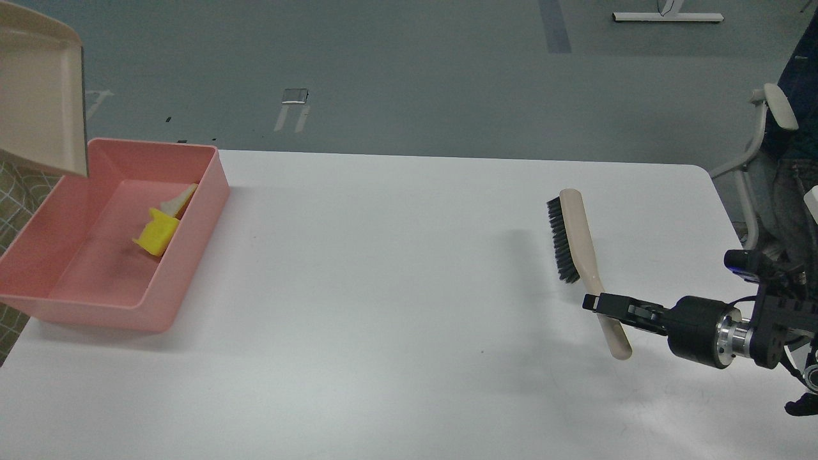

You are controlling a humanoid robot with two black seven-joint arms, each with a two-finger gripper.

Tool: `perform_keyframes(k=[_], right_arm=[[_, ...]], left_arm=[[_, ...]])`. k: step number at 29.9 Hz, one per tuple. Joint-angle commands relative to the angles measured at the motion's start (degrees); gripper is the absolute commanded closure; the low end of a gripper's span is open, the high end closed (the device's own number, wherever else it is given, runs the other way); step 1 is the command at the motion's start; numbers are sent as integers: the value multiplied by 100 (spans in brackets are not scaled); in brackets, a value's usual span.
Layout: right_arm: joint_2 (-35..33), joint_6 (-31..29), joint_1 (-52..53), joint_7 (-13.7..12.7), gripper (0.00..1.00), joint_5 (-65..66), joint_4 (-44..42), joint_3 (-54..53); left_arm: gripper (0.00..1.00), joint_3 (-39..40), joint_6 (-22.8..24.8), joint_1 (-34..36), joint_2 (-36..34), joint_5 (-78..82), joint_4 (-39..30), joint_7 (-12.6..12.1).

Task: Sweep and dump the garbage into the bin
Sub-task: 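Tilt the dustpan with the left gripper to dump contents into the bin, then lower the empty dustpan back onto the table with the left gripper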

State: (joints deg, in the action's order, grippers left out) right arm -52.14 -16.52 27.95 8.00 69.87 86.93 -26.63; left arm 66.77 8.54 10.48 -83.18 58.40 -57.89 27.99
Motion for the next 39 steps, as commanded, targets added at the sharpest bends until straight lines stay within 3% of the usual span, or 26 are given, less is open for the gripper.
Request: perform_keyframes(k=[1, 6, 11, 14, 20, 28, 34, 39], right_arm=[[-15, 0, 9, 0, 100, 9, 0, -9], [-50, 0, 9, 0, 100, 9, 0, -17], [-59, 0, 9, 0, 100, 18, 0, -35], [-68, 0, 18, 9, 100, 18, -9, -35], [-77, 0, 18, 0, 100, 18, -18, -44], [-68, 0, 44, 0, 100, 35, -27, -35], [-68, -9, 70, -9, 100, 35, -27, -35], [-76, -9, 0, -44, 100, 219, -1, -17]], left_arm=[[100, 20, 630, 462, -67, -627, -108, 1], [100, 20, 1492, 1280, 117, -1321, -205, 1], [100, 20, 1589, 1579, 757, -1480, -327, 1], [100, 11, 1555, 1799, 1398, -1481, -590, -48], [100, 20, 1449, 1931, 2392, -1481, -1144, -627], [100, -94, 1160, 1870, 3728, -1481, -1295, -1128], [100, -505, 975, 1782, 4493, -1463, -1286, -1226], [100, -1130, 519, 1563, 4565, -1445, -1286, -1147]])
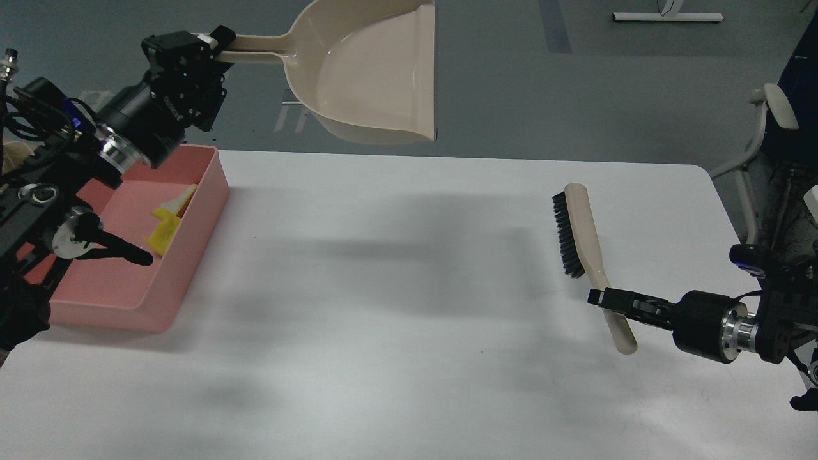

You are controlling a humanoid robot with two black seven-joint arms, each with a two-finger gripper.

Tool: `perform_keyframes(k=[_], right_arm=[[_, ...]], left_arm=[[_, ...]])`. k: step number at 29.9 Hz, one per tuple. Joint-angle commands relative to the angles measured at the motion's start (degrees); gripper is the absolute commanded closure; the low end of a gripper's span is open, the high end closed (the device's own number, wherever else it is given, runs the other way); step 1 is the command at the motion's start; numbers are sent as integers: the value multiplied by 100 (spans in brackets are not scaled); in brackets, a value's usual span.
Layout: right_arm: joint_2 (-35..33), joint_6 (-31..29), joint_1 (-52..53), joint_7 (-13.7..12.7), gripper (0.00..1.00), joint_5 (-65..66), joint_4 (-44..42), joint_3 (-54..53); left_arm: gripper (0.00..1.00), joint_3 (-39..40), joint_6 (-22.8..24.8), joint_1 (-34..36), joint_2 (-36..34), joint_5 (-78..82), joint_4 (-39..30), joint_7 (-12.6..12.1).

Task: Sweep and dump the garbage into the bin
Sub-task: 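Lower the empty dustpan back onto the table with the left gripper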

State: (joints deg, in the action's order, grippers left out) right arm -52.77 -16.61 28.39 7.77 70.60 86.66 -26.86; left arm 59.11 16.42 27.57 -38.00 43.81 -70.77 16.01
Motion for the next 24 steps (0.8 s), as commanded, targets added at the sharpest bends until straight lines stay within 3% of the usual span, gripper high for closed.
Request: perform_keyframes(k=[1, 11, 20, 24], right_arm=[[-49, 0, -44, -30, 100, 174, 18, 6], [-49, -61, -44, -21, 100, 174, 27, 15], [-49, -70, -44, -21, 100, 165, 9, 23], [-49, -70, -44, -21, 100, 165, 18, 23]], left_arm=[[100, -513, -367, -190, 99, 49, 2, 68], [100, -638, -508, -769, 267, 723, -16, 130], [100, -708, -886, -1517, 407, 1946, -77, 771], [100, -778, -991, -1570, 486, 2149, -86, 789]])
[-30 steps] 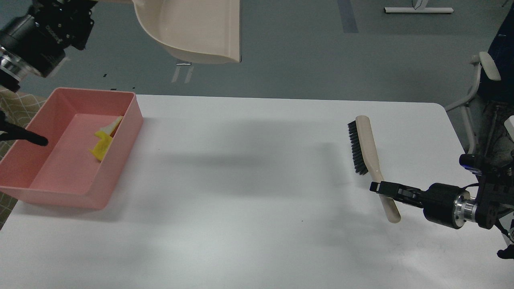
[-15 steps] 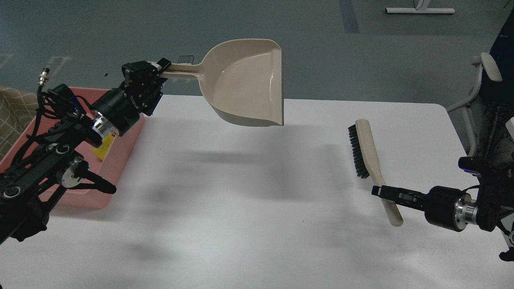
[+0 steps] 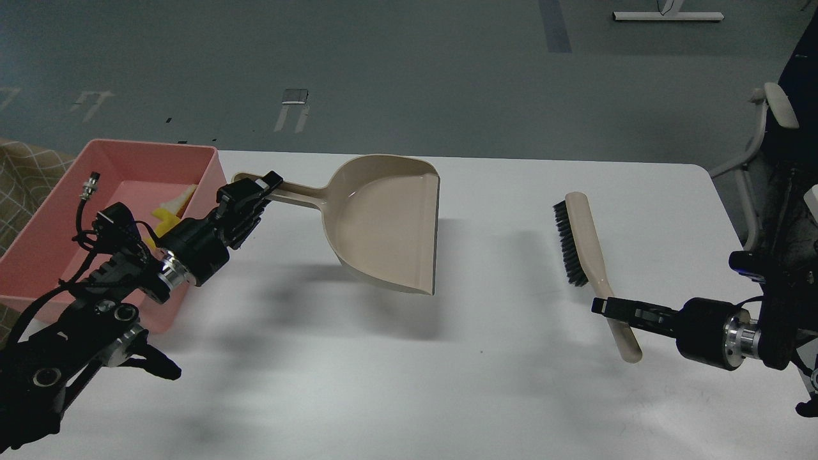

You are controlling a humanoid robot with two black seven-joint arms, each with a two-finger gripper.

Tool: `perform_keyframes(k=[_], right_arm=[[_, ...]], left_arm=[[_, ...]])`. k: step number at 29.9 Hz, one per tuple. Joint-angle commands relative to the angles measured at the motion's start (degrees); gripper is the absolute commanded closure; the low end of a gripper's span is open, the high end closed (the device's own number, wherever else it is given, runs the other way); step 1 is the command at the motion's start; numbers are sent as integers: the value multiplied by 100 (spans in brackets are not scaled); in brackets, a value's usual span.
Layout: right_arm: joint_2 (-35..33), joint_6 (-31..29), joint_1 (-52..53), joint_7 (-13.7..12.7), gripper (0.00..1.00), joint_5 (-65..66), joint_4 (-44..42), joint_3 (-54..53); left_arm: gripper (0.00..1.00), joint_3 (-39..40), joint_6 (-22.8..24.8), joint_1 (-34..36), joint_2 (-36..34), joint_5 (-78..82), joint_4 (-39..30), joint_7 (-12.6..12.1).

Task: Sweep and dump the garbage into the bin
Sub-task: 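Lower the empty dustpan back onto the table with the left gripper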

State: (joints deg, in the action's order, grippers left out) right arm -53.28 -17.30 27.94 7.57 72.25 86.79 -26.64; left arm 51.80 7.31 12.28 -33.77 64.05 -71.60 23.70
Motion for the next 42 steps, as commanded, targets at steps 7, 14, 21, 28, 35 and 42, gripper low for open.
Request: perform_keyframes(k=[7, 14, 21, 28, 35, 42], right_arm=[[-16, -2, 1, 17, 100, -18, 22, 0], [-156, -221, -8, 78, 100, -35, 31, 0], [-156, -283, -17, 78, 100, -35, 66, 0], [-156, -283, -17, 78, 100, -27, 66, -8], [-156, -283, -17, 87, 100, -35, 66, -17], [-148, -292, -17, 87, 100, -35, 66, -17]], left_arm=[[100, -336, -449, -50, 370, 827, 14, 38], [100, -363, -608, -32, 503, 1039, 128, 12], [100, -372, -731, -32, 511, 1039, 295, -14], [100, -381, -740, -32, 608, 1039, 436, -23], [37, -381, -740, -32, 670, 1030, 436, -23], [2, -381, -714, -41, 661, 951, 436, 21]])
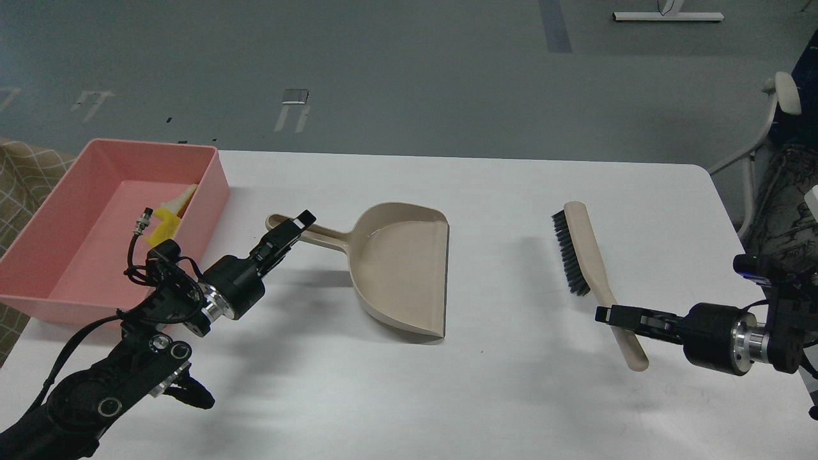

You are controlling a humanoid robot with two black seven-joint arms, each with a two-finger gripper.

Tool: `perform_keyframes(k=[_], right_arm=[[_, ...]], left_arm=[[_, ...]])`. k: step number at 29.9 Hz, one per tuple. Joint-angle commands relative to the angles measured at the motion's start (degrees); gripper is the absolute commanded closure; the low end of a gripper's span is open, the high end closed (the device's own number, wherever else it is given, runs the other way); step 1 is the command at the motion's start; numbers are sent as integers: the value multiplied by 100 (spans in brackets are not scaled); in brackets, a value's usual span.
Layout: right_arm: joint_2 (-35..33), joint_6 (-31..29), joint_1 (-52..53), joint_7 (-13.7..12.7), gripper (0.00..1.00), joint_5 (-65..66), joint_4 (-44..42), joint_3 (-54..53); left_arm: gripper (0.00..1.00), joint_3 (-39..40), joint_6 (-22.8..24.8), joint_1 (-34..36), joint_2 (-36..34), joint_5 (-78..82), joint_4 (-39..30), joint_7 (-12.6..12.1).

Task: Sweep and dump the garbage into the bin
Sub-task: 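Lower the empty dustpan back onto the table with the left gripper, then open both grippers, releasing the dustpan and the brush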

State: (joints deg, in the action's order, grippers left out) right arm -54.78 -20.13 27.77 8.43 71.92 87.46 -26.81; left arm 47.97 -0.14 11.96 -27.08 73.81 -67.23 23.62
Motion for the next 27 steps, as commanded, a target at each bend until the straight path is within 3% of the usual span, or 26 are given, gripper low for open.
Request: perform_keyframes(k=[1, 9, 19, 27], right_arm=[[2, -9, 0, 1, 100, -2, -9, 0], [64, -123, -9, 1, 100, -64, -45, -26], [204, -272, -9, 1, 100, -336, -124, -35], [239, -527, 44, 1, 98, -644, -458, -44]], left_arm=[[2, 2, 40, -18, -8, -24, 0, 29], [2, -183, 313, -194, -122, -33, -18, 73], [2, -209, 331, -501, -131, -15, -97, 187], [2, -139, 532, -695, -500, -33, -580, 328]])
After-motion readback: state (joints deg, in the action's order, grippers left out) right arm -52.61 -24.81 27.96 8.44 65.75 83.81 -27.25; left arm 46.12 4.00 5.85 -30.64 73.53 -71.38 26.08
